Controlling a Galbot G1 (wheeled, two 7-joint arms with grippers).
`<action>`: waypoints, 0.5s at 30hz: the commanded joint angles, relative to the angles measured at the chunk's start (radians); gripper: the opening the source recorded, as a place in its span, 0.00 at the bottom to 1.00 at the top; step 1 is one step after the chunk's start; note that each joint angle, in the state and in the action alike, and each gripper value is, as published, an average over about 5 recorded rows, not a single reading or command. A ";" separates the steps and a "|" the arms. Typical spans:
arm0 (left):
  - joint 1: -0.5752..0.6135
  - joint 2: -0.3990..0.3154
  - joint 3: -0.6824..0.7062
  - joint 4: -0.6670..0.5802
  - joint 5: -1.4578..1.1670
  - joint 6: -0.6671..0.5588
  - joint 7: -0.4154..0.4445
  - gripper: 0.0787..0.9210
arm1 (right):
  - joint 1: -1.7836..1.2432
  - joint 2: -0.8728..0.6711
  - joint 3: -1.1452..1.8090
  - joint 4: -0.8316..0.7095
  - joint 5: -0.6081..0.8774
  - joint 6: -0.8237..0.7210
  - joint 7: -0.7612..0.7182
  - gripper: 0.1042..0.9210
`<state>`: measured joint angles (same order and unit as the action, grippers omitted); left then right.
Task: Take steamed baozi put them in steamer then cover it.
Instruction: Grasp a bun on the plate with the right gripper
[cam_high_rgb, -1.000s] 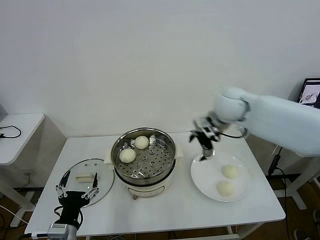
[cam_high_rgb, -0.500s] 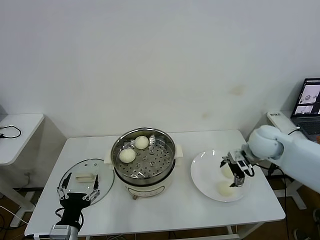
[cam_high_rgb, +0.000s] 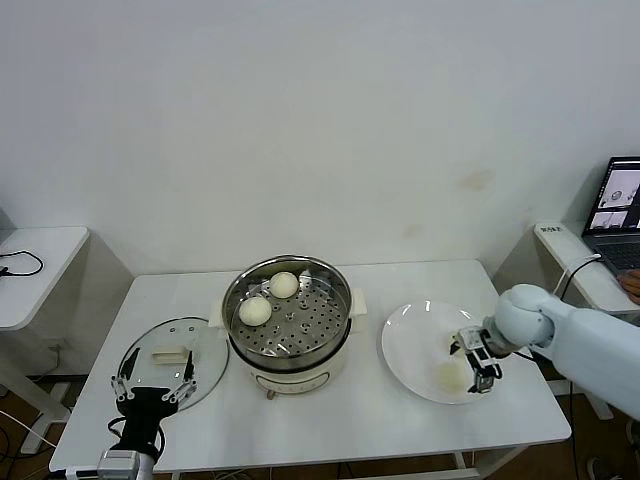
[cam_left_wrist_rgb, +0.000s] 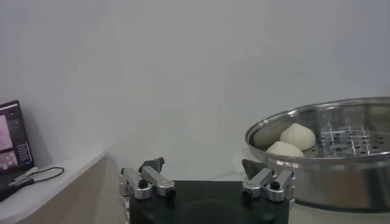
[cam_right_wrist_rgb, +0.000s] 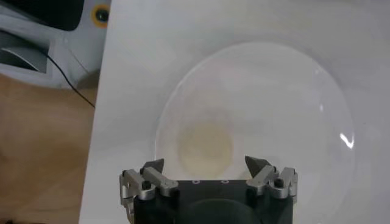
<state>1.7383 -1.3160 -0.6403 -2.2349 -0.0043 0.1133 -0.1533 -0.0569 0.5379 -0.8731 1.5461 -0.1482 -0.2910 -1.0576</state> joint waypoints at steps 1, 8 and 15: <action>-0.001 0.001 -0.002 0.006 0.000 -0.001 0.000 0.88 | -0.057 0.075 0.029 -0.094 -0.037 0.000 0.019 0.88; -0.004 0.000 -0.003 0.010 -0.001 -0.001 0.000 0.88 | -0.055 0.109 0.029 -0.114 -0.028 -0.009 0.022 0.85; -0.006 -0.001 -0.003 0.012 -0.001 -0.002 -0.001 0.88 | -0.050 0.111 0.029 -0.122 -0.015 -0.015 -0.001 0.69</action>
<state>1.7333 -1.3169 -0.6430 -2.2232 -0.0052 0.1118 -0.1536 -0.0937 0.6216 -0.8512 1.4501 -0.1588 -0.3037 -1.0536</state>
